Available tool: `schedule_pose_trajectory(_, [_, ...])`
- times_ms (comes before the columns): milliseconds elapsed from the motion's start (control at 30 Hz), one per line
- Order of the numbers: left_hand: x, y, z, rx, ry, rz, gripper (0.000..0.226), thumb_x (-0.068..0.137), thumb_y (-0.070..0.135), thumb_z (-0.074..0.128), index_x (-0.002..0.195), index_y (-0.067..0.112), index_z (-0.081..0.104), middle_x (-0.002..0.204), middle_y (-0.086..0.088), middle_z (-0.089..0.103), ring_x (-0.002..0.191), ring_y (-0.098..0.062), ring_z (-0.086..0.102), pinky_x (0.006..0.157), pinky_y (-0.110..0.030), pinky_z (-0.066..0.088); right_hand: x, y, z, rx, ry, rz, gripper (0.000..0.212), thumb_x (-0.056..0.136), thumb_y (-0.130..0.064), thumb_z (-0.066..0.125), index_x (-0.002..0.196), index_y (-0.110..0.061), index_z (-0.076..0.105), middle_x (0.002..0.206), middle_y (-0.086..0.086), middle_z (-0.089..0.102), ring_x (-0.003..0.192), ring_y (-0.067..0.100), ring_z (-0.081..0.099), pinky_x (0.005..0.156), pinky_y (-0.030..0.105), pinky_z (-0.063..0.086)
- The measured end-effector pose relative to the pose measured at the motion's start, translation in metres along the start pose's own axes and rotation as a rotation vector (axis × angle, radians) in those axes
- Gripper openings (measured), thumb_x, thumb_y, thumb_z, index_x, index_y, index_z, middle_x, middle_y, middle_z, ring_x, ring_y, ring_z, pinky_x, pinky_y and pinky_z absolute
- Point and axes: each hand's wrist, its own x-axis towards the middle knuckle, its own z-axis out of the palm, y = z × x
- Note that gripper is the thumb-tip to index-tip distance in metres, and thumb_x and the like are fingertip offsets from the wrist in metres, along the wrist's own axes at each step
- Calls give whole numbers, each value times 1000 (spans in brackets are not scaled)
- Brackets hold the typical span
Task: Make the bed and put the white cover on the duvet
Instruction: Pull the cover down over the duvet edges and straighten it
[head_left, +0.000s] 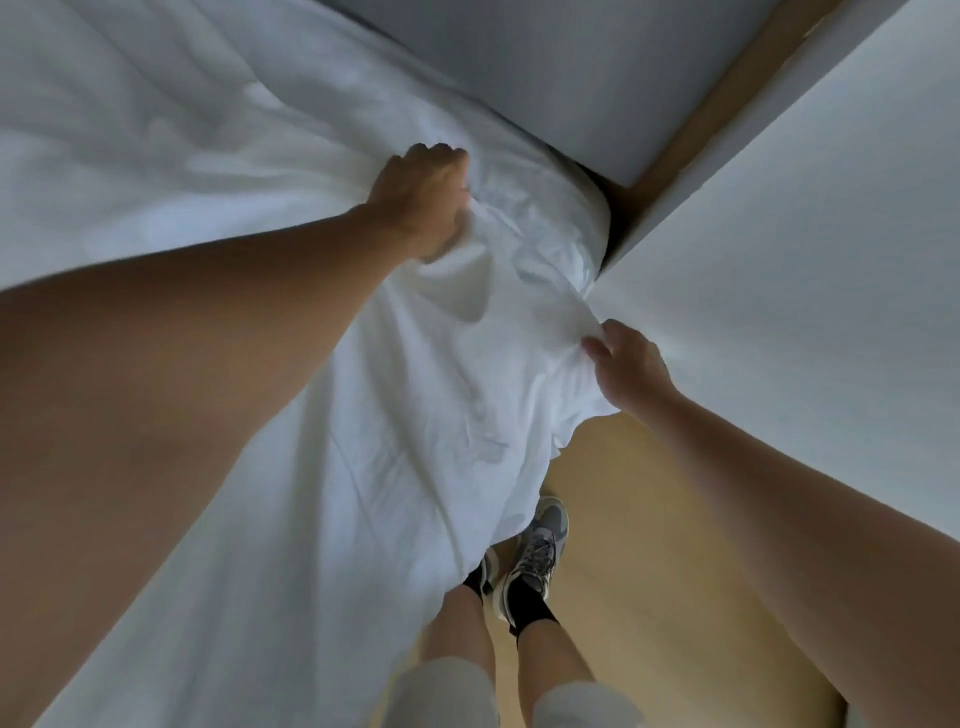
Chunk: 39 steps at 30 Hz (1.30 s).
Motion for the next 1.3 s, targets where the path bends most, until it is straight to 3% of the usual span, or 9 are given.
schedule_pose_trajectory(167, [-23,25,24,-94,-443,162,60,90,75,47,115,21,51,108,3,54,96,-23,52,85,-39,44,-19,-3,-10,123,180,-59,35,102,-29,38,70,-18,31,63,-2,37,57,19,33,51,33,24])
schedule_pose_trajectory(400, [-51,-45,11,129,-252,253,54,98,67,34,77,19,51,90,-16,66,90,-37,63,76,-37,45,-12,-30,-15,63,431,-336,35,98,-49,48,86,-18,57,89,-2,59,91,28,56,73,34,39])
schedule_pose_trajectory(533, [-68,-92,1,195,-84,217,64,94,75,30,71,18,48,71,-16,60,79,-41,62,76,-42,50,-39,-12,46,429,305,183,80,79,-75,63,139,-25,45,140,2,46,128,23,45,102,43,42])
schedule_pose_trajectory(667, [-60,-85,11,211,4,197,47,103,48,47,84,7,62,80,-29,65,79,-47,64,79,-45,42,-95,3,145,793,-154,393,76,71,-89,50,79,-14,53,77,-1,52,67,14,51,66,34,42])
schedule_pose_trajectory(833, [-17,-67,10,277,85,191,41,105,39,46,104,3,65,98,-32,66,92,-50,64,76,-45,41,-134,-16,191,956,106,473,53,98,-55,53,62,-17,43,57,-4,38,61,17,39,58,31,33])
schedule_pose_trajectory(967, [1,-53,18,323,102,202,40,107,39,41,106,8,65,103,-27,68,100,-46,64,79,-41,37,-138,-4,193,1195,-47,819,75,92,-73,45,90,-1,62,84,8,64,78,25,63,73,36,54])
schedule_pose_trajectory(1067, [4,-44,35,380,87,154,36,106,37,39,110,15,67,111,-22,69,110,-44,61,104,-50,34,-145,6,211,1473,-240,839,89,81,-91,36,124,-21,69,124,10,71,116,41,64,103,59,49])
schedule_pose_trajectory(1133, [4,-38,37,439,117,178,37,105,38,37,108,18,68,107,-18,70,107,-41,58,105,-51,29,-165,2,230,1496,-258,796,63,92,-79,36,120,-34,71,121,-2,73,114,27,65,103,49,49])
schedule_pose_trajectory(1300, [-20,-20,26,323,222,204,44,105,43,35,110,12,66,115,-20,64,111,-40,51,105,-52,27,-206,-26,281,1301,-230,814,22,90,-23,46,78,-12,61,71,3,61,73,25,56,71,35,48])
